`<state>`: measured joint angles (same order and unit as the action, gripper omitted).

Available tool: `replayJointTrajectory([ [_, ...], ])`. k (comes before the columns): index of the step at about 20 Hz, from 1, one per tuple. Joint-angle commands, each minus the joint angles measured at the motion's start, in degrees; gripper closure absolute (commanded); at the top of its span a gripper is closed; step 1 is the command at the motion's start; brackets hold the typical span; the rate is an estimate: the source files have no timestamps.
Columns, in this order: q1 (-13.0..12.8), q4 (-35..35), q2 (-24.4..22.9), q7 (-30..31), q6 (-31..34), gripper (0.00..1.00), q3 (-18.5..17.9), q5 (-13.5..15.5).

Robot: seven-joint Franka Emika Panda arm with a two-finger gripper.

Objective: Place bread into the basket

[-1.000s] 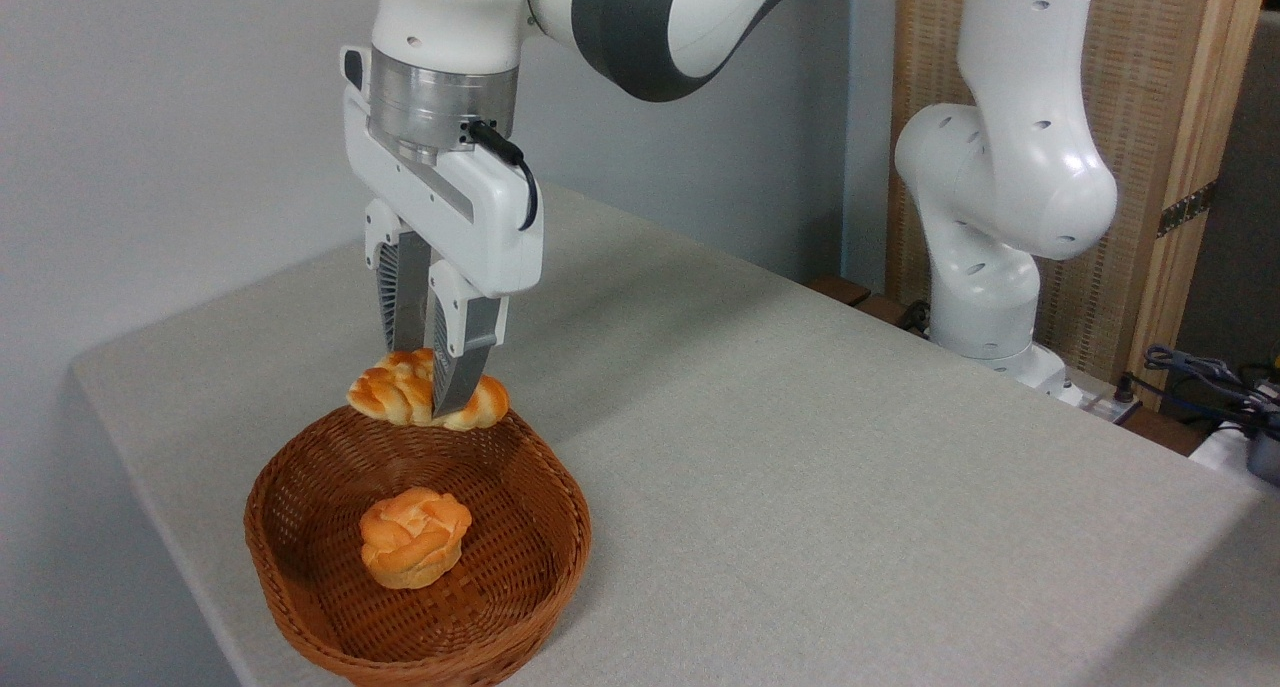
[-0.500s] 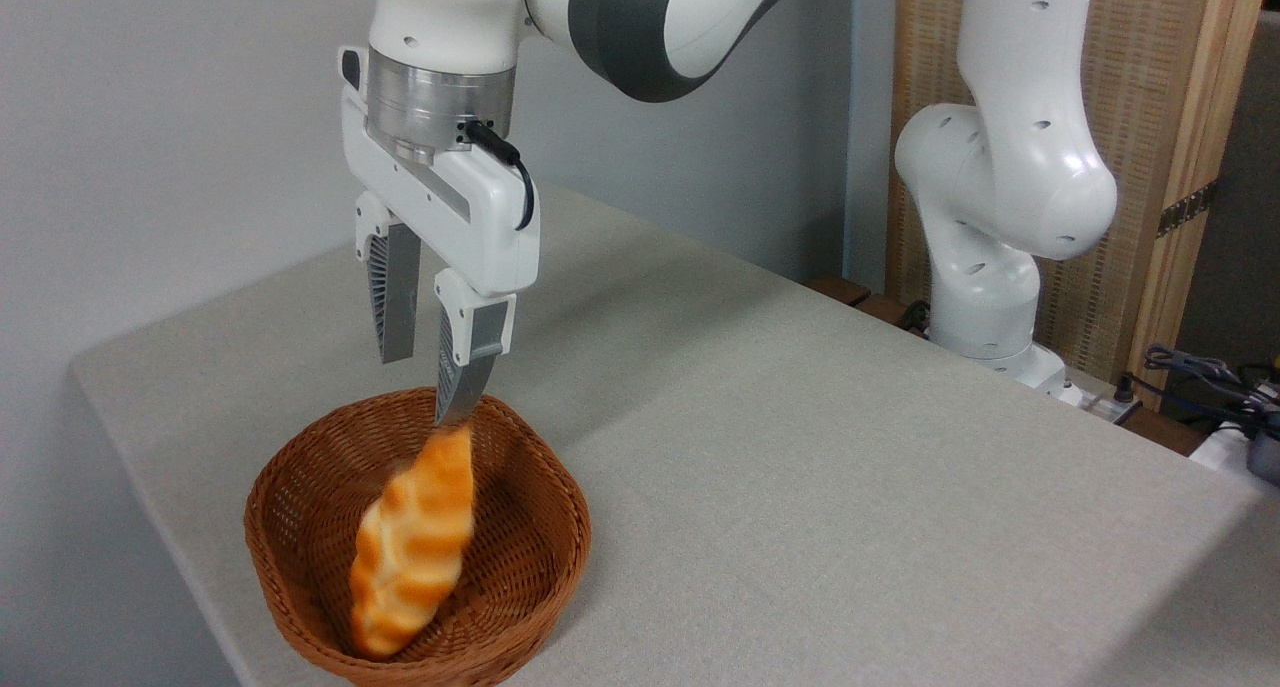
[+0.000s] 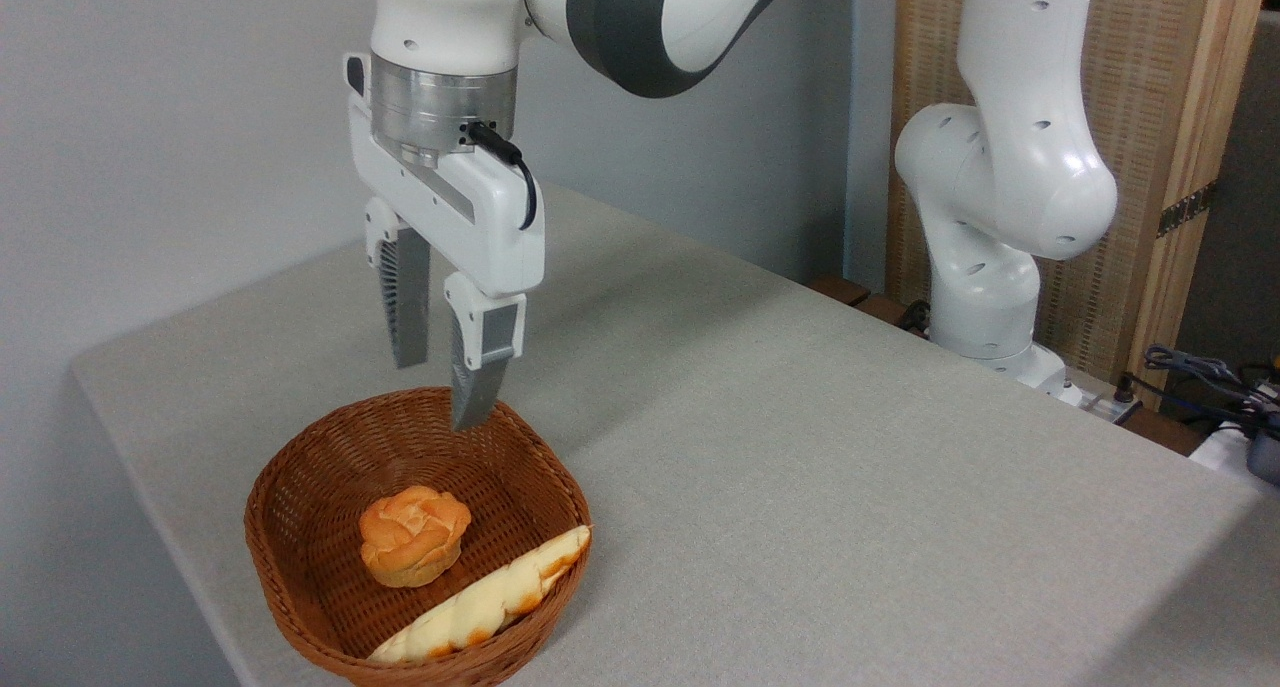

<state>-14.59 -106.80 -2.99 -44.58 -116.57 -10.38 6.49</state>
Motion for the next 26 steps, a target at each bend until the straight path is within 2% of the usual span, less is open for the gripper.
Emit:
replayJointTrajectory([
  [1,-0.53,0.45,-0.44,0.54,4.06,0.0,0.71,-6.56],
  [5,-0.62,0.45,-0.35,5.1,4.33,0.0,1.5,-11.23],
  [9,-0.88,0.45,-0.26,8.19,5.38,0.0,1.67,-11.5],
  [14,-0.88,0.45,-0.26,7.93,5.65,0.0,1.85,-10.36],
  [16,-0.88,0.53,-0.17,7.75,5.65,0.0,1.68,-5.99],
  [17,-0.79,0.45,-0.17,7.58,5.65,0.0,1.59,-5.27],
  [26,-0.88,0.45,-0.26,7.58,5.82,0.0,1.76,-5.35],
])
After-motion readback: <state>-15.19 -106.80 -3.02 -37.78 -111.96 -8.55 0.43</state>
